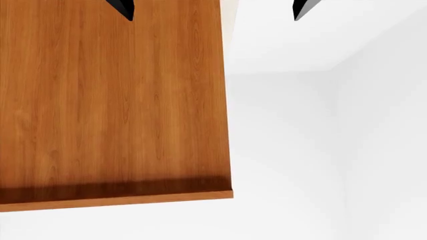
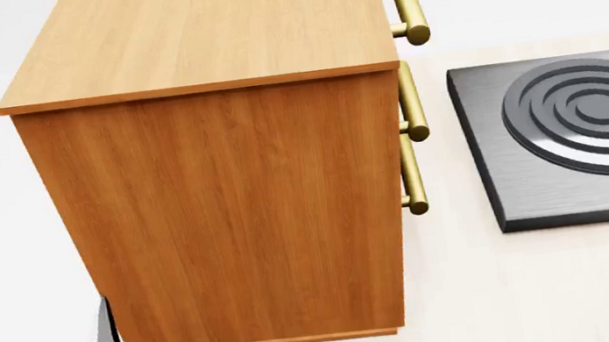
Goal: Put the bowl on the top of the cabinet.
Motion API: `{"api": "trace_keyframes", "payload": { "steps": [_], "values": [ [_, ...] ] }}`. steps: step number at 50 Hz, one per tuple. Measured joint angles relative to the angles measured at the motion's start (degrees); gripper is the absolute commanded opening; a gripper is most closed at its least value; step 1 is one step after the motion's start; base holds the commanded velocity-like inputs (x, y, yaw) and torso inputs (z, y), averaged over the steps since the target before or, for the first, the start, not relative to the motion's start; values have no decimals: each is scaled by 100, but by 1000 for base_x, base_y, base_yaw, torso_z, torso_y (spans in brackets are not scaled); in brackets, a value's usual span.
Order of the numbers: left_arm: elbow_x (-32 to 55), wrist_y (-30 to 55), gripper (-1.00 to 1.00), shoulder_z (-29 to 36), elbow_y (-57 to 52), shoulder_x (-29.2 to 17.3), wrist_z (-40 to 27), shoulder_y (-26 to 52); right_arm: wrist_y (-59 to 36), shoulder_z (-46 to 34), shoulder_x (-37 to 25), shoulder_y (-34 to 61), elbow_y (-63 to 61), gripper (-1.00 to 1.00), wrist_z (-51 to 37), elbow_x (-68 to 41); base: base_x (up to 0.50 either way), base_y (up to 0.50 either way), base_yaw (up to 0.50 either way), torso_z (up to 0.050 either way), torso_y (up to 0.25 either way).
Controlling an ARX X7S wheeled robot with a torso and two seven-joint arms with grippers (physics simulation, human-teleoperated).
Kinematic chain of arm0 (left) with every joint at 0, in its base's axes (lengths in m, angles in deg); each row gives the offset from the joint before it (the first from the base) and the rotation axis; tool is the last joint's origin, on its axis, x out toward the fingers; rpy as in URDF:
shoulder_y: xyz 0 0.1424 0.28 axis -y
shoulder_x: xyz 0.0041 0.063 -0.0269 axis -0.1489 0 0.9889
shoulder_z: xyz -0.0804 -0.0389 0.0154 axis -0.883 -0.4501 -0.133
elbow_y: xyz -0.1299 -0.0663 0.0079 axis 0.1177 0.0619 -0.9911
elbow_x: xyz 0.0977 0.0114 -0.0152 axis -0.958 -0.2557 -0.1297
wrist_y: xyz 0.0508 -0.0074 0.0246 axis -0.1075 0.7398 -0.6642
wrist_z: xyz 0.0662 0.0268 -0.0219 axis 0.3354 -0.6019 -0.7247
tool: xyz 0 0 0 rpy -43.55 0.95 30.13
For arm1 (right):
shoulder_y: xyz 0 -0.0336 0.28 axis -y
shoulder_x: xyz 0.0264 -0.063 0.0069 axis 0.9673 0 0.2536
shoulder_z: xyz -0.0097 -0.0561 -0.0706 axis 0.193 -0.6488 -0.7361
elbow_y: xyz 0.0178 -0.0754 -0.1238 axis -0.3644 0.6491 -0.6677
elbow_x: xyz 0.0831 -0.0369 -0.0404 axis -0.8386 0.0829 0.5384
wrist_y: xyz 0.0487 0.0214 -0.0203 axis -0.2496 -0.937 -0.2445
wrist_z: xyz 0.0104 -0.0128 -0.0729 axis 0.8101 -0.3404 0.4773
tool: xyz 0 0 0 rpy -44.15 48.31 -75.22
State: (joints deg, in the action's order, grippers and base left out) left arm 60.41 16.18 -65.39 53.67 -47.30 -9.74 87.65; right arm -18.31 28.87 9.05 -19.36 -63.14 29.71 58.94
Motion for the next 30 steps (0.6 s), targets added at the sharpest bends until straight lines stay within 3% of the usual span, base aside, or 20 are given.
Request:
{"api": "trace_keyframes", "payload": {
  "steps": [30],
  "values": [
    [20,26,100,42,-46,-29,-46,15,81,-13,17,118,261,100,18,26,0,0,0,0,0]
  ]
}}
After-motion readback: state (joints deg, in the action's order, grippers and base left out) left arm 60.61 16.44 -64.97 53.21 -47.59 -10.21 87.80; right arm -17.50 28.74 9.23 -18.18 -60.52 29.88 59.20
